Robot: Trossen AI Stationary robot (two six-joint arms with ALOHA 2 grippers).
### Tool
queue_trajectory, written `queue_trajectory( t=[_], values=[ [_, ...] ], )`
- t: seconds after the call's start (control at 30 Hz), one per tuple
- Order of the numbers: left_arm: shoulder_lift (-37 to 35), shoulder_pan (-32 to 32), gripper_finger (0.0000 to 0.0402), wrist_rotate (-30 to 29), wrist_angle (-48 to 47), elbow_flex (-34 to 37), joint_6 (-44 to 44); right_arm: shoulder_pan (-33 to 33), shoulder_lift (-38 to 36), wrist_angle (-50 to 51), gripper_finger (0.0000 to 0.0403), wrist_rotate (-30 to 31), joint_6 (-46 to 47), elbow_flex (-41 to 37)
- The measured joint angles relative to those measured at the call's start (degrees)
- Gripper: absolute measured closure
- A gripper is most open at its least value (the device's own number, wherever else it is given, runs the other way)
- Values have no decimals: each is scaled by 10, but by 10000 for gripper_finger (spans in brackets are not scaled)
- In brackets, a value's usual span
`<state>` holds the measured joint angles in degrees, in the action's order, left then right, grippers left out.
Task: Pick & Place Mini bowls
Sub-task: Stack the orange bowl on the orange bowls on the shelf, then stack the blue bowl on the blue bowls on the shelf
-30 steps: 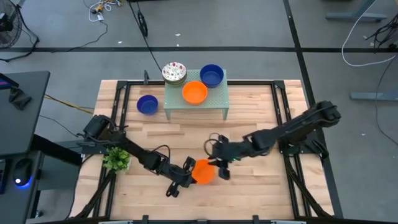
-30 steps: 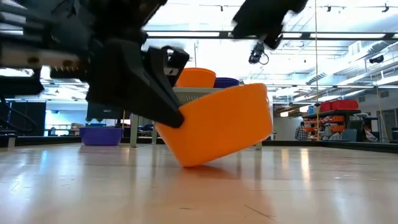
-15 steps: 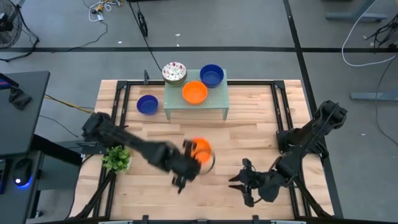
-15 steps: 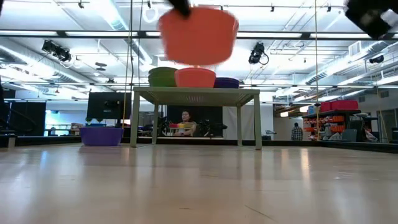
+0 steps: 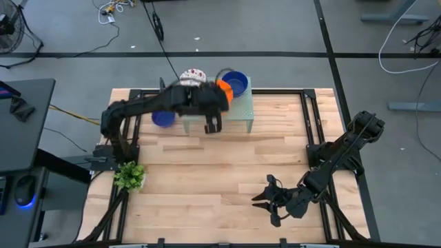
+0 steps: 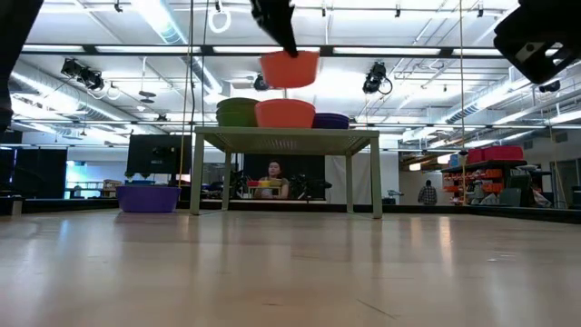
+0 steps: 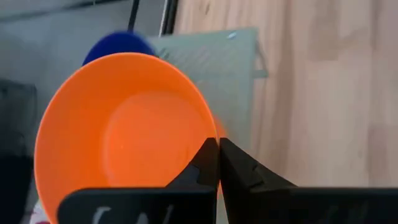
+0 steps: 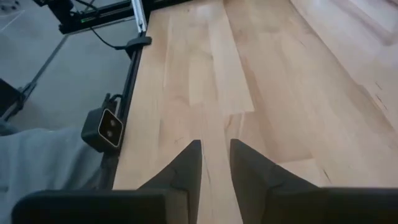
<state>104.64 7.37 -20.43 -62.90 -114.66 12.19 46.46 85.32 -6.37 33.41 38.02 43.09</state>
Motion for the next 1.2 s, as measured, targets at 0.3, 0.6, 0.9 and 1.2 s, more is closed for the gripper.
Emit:
queue_trajectory(
  t=[0.3, 0.6, 0.9, 1.2],
  values=[
    [0, 49, 396, 39, 18, 69, -11, 0, 0, 0, 316, 0, -10, 0],
    [1, 50, 377, 37, 48, 93, -13, 0, 0, -1, 316, -11, -10, 0],
    [1, 51, 334, 35, 56, 93, -10, 0, 0, -4, 316, -15, -10, 0],
    [-16, 50, 219, 37, 49, 93, -10, 0, 0, 0, 316, -15, -10, 0]
  ],
)
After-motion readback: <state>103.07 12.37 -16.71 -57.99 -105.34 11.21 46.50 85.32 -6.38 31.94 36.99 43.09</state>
